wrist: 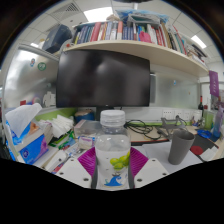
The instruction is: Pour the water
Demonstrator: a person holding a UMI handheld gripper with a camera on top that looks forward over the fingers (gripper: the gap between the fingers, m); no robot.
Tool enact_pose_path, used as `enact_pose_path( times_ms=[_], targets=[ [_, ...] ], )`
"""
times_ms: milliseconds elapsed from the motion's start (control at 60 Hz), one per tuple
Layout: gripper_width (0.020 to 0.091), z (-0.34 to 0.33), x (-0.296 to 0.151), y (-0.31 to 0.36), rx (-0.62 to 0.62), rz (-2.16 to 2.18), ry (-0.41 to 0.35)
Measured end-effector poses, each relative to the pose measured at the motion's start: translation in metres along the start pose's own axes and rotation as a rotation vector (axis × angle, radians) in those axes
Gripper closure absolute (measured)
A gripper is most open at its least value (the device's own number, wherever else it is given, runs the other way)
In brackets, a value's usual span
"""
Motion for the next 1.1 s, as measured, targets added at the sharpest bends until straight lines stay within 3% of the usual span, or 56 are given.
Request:
enact_pose_path(
  times_ms=[150, 267, 600, 883, 1100],
  targets=[
    [0.069, 0.005, -0.002, -0.004, 0.027, 0.004, 0.046],
    [0.0689, 0.001, -0.028, -0.004, -0.003, 0.056, 0.054],
    [0.0691, 0.002, -0.093, -0.063, -0.157, 0.881, 0.037],
    [0.0689, 0.013, -0.087, -0.11, -0.276, 1.379, 0.092],
    [0.0687, 0.015, -0.077, -0.118, -0.334, 1.665, 0.177]
  ],
)
Point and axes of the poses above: the point between the fingertips, and its own axes, seen from behind it with the camera up: y to the left, x down, z forward, the way the camera looks, the point moved 4 cm from there along -z, backward, against the way the camera looks, and after that the axes turned 9 degrees about y, right-handed, at the moved point
